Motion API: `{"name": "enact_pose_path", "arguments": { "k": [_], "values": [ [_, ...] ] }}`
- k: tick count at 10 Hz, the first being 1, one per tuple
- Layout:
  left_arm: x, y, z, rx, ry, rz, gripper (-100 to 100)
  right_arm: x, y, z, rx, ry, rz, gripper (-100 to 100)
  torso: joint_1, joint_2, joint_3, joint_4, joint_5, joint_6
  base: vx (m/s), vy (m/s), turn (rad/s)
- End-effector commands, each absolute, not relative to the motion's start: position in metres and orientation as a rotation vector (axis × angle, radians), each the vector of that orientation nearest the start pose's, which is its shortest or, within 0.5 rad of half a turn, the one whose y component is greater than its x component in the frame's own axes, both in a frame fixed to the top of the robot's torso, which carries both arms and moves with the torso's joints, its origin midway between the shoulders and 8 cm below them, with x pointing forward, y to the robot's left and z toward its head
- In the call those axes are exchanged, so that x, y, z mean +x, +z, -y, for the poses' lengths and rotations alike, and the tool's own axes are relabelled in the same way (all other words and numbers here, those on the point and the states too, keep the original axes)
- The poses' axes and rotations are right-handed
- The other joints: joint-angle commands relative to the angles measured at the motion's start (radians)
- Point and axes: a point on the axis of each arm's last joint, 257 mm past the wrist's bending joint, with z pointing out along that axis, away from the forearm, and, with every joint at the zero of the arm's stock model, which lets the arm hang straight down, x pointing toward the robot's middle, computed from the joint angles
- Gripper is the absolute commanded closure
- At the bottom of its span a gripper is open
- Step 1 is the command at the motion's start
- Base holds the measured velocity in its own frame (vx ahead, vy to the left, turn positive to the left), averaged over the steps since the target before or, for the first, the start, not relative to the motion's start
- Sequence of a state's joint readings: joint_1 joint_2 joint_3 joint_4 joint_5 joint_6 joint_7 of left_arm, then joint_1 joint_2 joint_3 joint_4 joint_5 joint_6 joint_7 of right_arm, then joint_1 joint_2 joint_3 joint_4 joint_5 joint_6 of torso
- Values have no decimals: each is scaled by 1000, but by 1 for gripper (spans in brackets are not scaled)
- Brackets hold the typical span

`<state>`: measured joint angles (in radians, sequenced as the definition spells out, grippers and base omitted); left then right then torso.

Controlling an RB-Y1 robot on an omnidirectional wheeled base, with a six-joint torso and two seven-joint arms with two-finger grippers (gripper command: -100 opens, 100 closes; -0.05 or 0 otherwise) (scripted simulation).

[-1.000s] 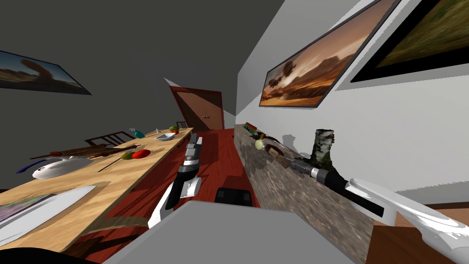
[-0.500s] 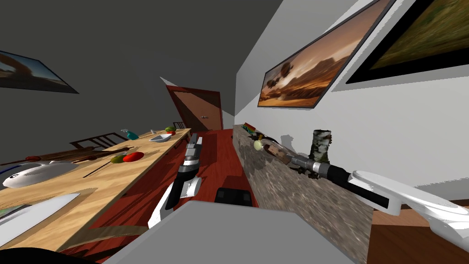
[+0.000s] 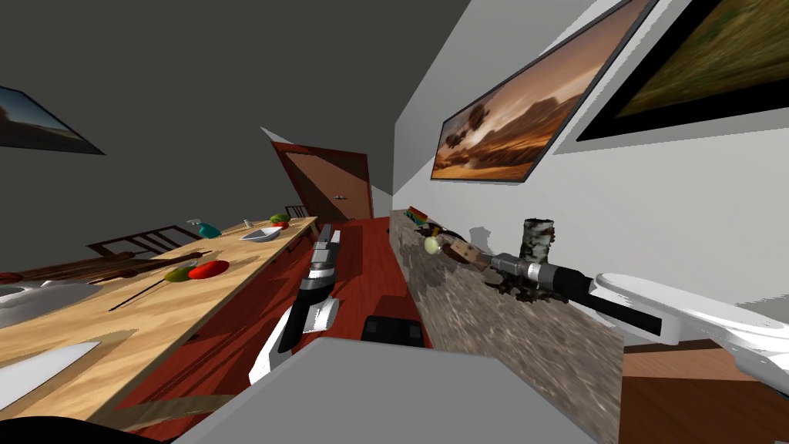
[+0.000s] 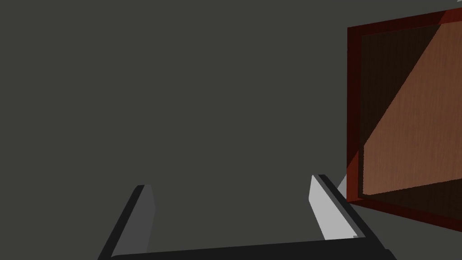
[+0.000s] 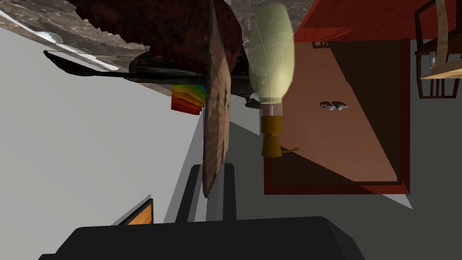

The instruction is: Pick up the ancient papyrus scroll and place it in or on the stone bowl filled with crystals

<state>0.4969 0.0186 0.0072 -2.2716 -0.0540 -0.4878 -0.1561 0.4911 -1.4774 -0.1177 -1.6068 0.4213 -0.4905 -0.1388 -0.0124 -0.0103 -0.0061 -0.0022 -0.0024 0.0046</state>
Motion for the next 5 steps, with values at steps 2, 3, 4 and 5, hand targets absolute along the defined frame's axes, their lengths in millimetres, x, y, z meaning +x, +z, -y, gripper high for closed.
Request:
{"name": "enact_pose_path", "arguments": {
  "k": [2, 3, 4, 5],
  "values": [
    [349, 19, -274, -561, -1114, -705, 0, 427, -129, 474, -402, 229, -2009, 100, 0, 0, 0, 0, 0, 0, 41, -28, -45],
    [349, 19, -274, -561, -1114, -705, 0, 429, -124, 472, -406, 231, -2010, 100, 0, 0, 0, 0, 0, 0, 41, -17, -28],
    [349, 19, -274, -561, -1114, -705, 0, 433, -114, 468, -415, 236, -2011, 100, 1, 0, 0, 0, 0, 0, 44, -20, -61],
    [349, 19, -274, -561, -1114, -705, 0, 435, -110, 466, -419, 239, -2012, 100, 1, 0, 0, 0, 0, 1, 42, -27, -49]
  ]
}}
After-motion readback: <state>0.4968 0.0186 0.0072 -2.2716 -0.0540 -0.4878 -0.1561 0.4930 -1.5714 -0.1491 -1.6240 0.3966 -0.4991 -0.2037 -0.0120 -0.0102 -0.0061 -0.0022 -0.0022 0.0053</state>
